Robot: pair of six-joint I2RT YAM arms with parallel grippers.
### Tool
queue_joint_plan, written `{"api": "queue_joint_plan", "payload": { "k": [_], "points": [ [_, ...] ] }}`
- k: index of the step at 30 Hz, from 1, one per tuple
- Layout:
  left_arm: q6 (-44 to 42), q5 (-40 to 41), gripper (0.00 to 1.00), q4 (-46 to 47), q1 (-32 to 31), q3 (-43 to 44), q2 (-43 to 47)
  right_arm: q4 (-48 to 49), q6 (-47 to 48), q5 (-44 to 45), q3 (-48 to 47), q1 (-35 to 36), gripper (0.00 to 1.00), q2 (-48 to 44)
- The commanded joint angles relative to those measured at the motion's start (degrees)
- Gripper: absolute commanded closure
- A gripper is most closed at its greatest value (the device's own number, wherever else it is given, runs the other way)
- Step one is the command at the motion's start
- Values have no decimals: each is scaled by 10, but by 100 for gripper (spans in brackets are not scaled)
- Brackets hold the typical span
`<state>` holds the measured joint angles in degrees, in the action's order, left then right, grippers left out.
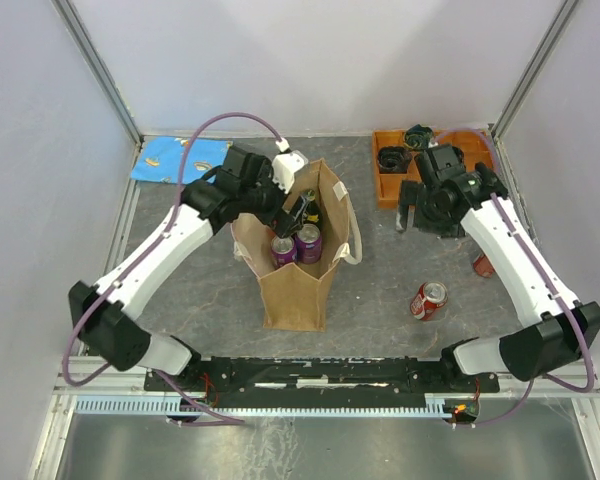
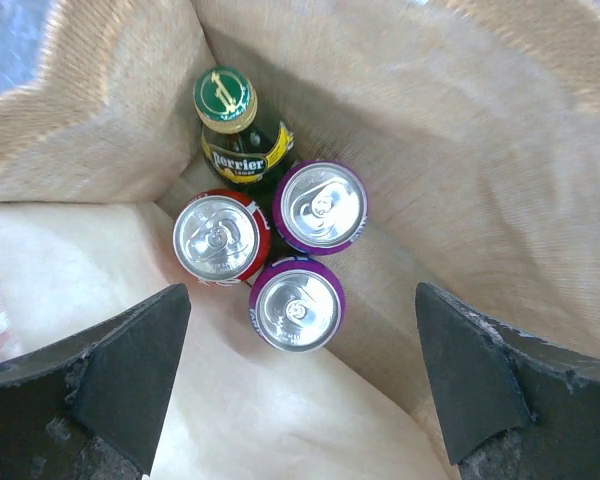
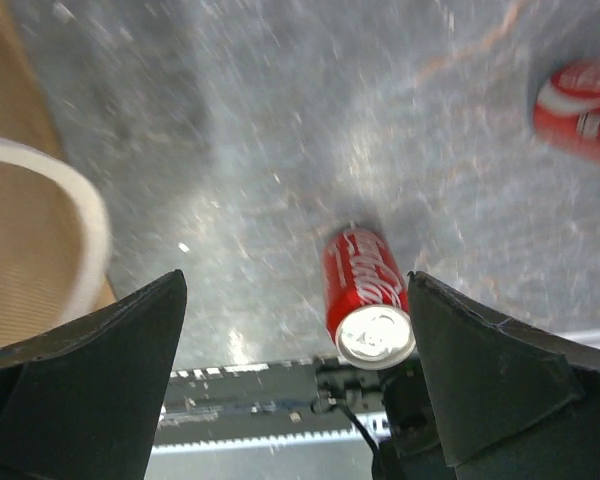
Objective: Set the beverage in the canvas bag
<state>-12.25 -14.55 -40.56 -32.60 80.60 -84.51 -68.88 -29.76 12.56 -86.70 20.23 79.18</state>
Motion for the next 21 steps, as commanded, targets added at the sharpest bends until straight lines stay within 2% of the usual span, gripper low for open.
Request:
{"api": "queue_joint_plan", "payload": {
  "k": [1, 7, 21],
  "points": [
    [61, -32, 1, 47, 1, 15, 71, -25, -11, -49, 80, -15, 1, -48],
    [91, -38, 1, 43, 12, 21, 103, -27, -27, -45, 183, -23, 1, -82],
    [80, -56, 0, 12, 25, 21, 125, 40, -38, -58, 338, -46, 1, -92]
  ]
}}
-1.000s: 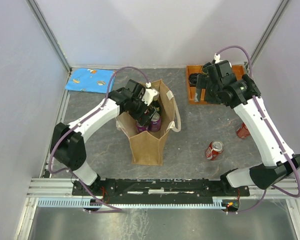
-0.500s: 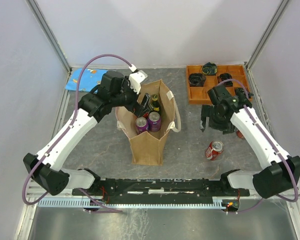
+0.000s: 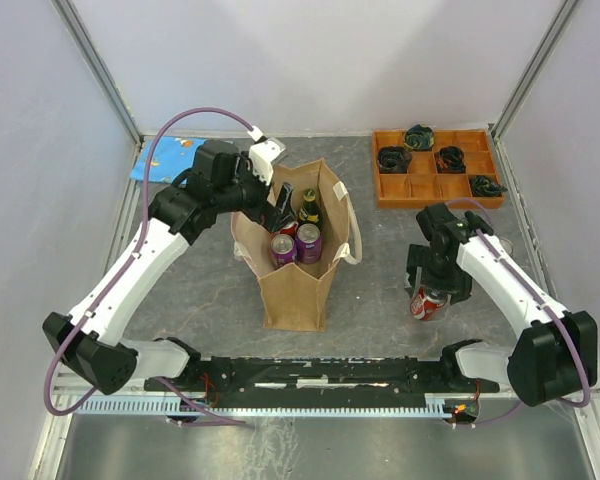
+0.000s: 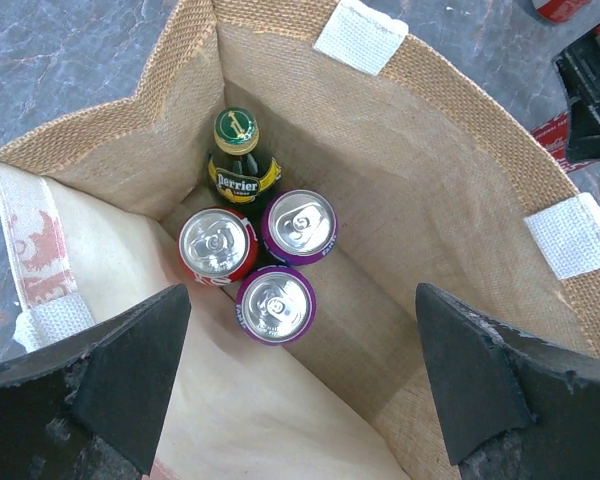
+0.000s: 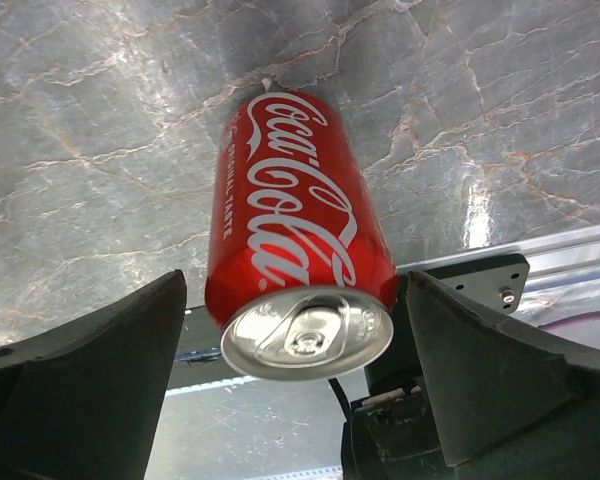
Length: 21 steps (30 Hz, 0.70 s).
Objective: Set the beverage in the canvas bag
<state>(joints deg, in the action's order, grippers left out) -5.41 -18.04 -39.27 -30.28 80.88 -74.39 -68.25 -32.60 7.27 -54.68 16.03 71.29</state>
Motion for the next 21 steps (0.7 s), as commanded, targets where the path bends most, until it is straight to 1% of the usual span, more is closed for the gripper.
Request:
{"api": "queue_joint_plan", "payload": {
  "k": [1, 3, 4, 7, 8, 10, 11, 12, 13, 16, 21],
  "points": [
    [6, -25, 0, -4, 2, 18, 26, 38, -9, -5, 23, -4, 3, -12],
    [-7, -36, 3, -8, 2, 18, 32, 42, -7, 0, 30, -4, 11, -13],
    [-15, -42, 7, -11, 2, 17, 36, 44, -5, 3, 31, -4, 17, -15],
    [-51, -75, 21, -33, 2, 19, 43, 46, 1, 5, 28, -4, 45, -23],
    [-68, -89, 23, -47, 2, 21, 43, 44, 2, 5, 24, -4, 58, -27],
    [-106, -122, 25, -93, 1, 26, 41, 35, 5, 9, 2, -4, 79, -32],
    [-121, -137, 25, -111, 0, 29, 39, 29, 7, 12, -10, -4, 91, -33],
    [-135, -152, 24, -129, -1, 33, 36, 23, 9, 17, -27, -4, 97, -32],
    [-146, -165, 24, -144, -3, 38, 31, 17, 11, 20, -45, -4, 100, -30],
    [-168, -194, 21, -178, -17, 55, 15, -1, 21, 28, -120, -4, 100, -14],
    [-216, -223, 16, -244, -62, 67, -18, -29, 45, 19, -297, -4, 100, 45]
  ]
}}
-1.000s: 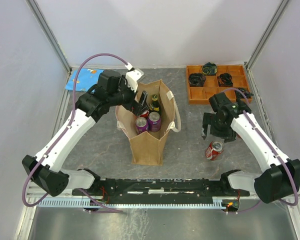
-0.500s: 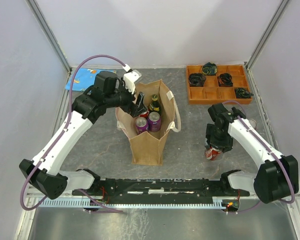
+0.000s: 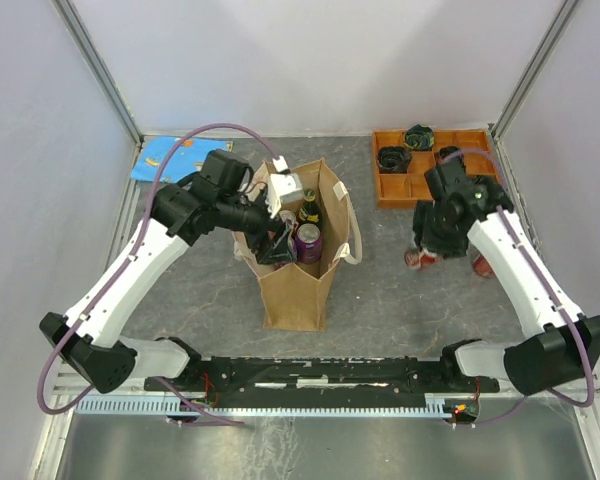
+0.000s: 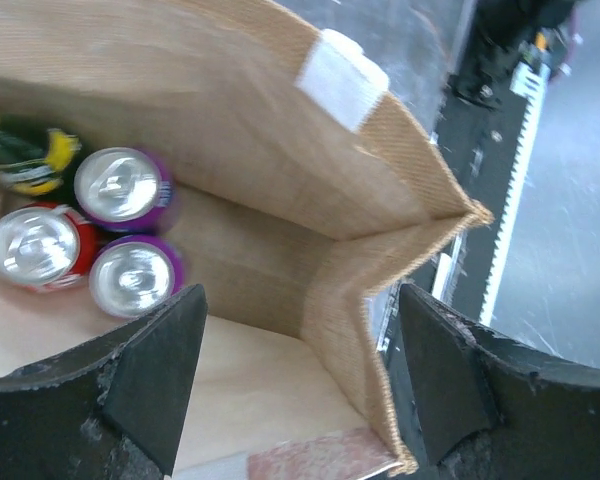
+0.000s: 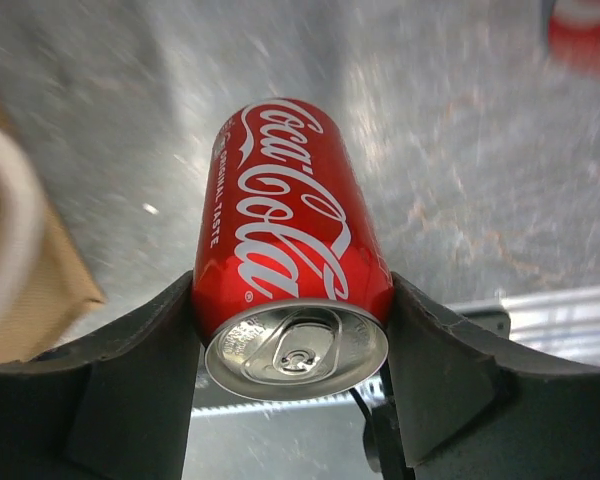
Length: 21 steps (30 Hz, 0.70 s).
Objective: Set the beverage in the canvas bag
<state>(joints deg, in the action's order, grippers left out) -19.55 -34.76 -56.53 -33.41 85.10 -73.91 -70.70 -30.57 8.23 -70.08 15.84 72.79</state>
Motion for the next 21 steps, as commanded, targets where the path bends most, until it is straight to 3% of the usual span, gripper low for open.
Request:
{"api": "queue_joint_plan", "payload": {
  "k": [1, 7, 12, 16, 21],
  "points": [
    [-85, -64, 16, -88, -37, 26, -29, -11, 29, 1, -188, -2, 100, 46],
    [-149, -114, 15, -202, -57, 39, -53, -51, 62, -65, -445, 6, 100, 143],
    [-182, -137, 14, -254, -67, 44, -54, -71, 67, -95, -602, 53, 100, 206],
    [-186, -161, 14, -271, -81, 46, -42, -73, 61, -109, -672, 118, 100, 244],
    [-168, -168, 15, -272, -103, 34, -30, -46, 46, -121, -659, 184, 100, 253]
  ]
}}
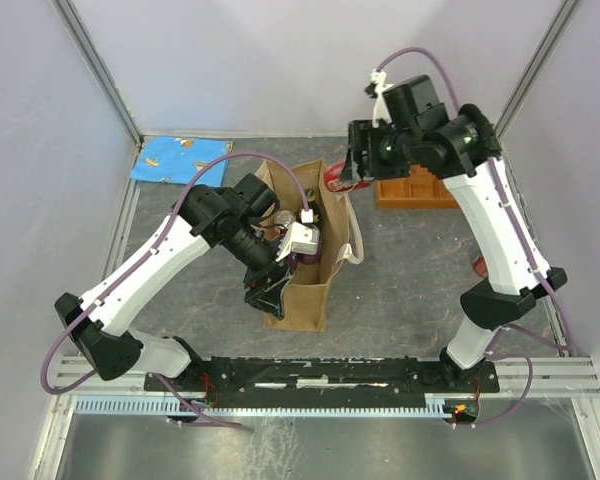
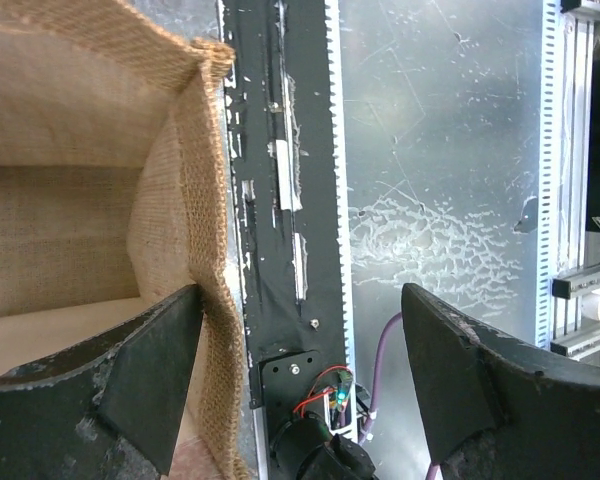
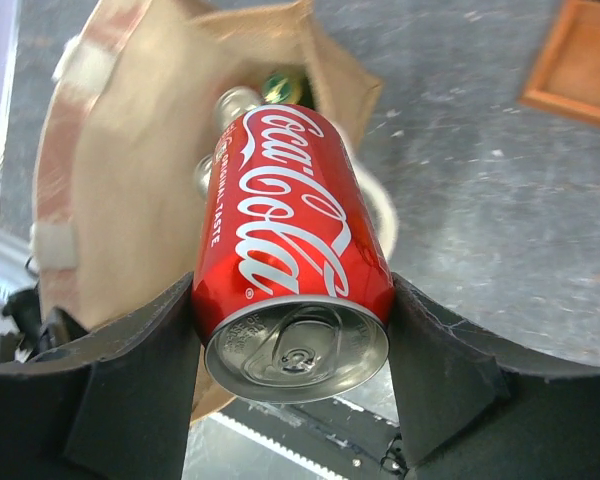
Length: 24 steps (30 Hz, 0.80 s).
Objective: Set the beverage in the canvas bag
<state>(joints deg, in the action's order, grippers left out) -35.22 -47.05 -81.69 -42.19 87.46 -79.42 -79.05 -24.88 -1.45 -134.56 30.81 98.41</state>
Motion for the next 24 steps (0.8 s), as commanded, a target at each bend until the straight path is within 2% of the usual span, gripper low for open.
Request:
{"api": "queue_joint_plan", "payload": {
  "k": [1, 13, 24],
  "points": [
    [-8, -48, 15, -20, -17, 8, 28, 42, -11, -24, -9, 43, 100, -4],
    [-1, -48, 17, -20, -23, -5, 40, 13, 10, -4, 22, 173, 100, 43],
    [-18, -43, 19, -20, -24, 7, 28, 26, 6, 29, 149, 255, 100, 55]
  ]
}}
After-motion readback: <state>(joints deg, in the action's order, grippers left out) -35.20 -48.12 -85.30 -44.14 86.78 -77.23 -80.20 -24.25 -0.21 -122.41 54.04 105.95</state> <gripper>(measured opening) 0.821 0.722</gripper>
